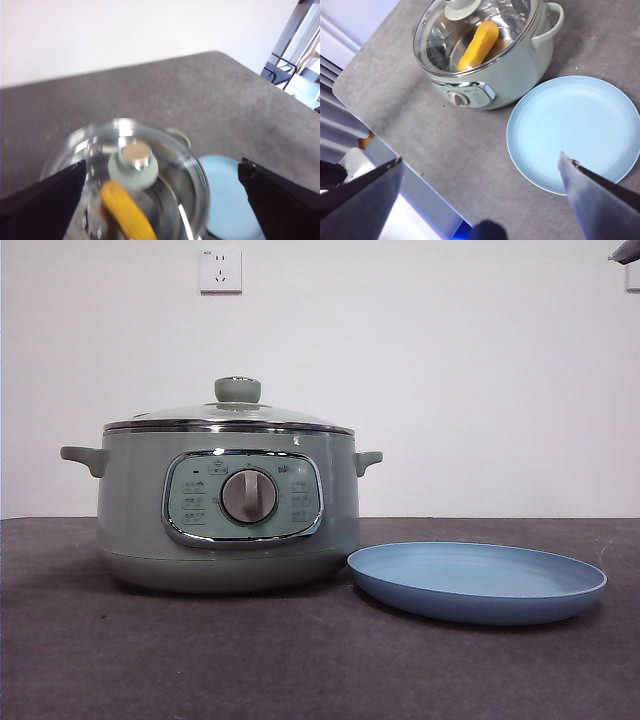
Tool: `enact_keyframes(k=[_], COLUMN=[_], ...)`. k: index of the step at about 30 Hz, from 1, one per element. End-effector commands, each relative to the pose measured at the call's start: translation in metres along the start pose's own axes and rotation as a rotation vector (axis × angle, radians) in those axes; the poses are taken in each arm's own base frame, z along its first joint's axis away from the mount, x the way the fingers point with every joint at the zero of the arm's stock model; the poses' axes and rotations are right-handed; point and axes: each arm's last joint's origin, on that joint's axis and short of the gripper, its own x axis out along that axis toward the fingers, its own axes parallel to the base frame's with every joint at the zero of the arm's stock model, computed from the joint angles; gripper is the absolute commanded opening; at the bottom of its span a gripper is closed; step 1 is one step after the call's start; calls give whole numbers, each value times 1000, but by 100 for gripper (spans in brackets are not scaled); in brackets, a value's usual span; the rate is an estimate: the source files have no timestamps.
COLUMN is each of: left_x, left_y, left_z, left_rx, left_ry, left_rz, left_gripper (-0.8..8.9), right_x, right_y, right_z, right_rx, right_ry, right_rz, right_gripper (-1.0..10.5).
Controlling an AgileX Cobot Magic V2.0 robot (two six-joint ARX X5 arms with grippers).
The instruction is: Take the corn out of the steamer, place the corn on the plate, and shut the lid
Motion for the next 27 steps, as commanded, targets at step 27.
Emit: enact_keyframes(k=[27], left_x=[170], left_y=[19], left_z=[-56], left_rx=[85], left_ry=[209], left_rz=[143], left_gripper=[431], right_x=[0], right_y=[0], right_z=[1], right_rx=[-2], right_ry=[-4], right_rz=[-6], right_gripper=[628])
